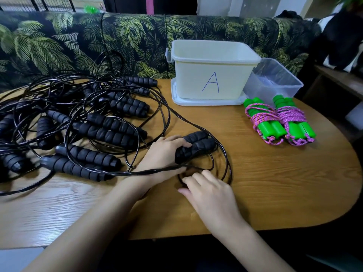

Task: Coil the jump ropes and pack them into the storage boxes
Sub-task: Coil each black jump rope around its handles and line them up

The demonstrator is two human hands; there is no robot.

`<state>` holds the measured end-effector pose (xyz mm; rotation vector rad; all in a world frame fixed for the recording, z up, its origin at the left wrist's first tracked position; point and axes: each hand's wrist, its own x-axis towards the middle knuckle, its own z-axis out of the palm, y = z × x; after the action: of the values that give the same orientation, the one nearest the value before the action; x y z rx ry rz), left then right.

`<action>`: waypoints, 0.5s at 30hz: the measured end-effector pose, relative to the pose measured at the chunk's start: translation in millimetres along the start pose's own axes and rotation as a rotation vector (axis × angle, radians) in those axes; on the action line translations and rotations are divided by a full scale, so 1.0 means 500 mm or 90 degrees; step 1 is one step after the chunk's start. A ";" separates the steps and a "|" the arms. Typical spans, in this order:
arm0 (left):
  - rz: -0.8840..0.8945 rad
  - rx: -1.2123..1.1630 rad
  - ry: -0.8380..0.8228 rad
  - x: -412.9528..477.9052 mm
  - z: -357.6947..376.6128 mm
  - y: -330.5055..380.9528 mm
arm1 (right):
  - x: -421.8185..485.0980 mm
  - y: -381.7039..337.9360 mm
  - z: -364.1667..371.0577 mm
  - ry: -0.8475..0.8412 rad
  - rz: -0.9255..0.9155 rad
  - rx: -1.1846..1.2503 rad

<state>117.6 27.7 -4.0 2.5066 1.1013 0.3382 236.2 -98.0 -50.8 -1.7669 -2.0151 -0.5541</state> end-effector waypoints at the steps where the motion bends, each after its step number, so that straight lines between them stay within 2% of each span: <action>1: 0.006 -0.011 0.016 0.000 0.001 -0.004 | 0.006 0.007 -0.008 -0.020 0.006 0.045; 4: 0.041 -0.049 0.034 0.001 0.004 -0.019 | 0.031 0.037 -0.040 -0.066 0.090 0.262; 6: 0.041 -0.055 0.037 0.001 0.007 -0.026 | 0.047 0.058 -0.053 -0.036 0.140 0.330; 8: 0.054 -0.063 0.050 0.002 0.010 -0.028 | 0.072 0.074 -0.059 0.026 0.096 0.264; 12: 0.097 -0.100 0.070 0.007 0.015 -0.031 | 0.116 0.093 -0.042 0.006 -0.095 0.145; 13: 0.105 -0.107 0.074 0.009 0.020 -0.034 | 0.127 0.097 -0.037 -0.009 -0.109 0.157; 15: 0.108 -0.105 0.087 0.013 0.028 -0.042 | 0.165 0.107 -0.039 -0.001 -0.033 0.243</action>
<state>113.2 42.1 -25.2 2.4641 0.8716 0.6294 280.3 -33.3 11.8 -1.4885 -2.0110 -0.1658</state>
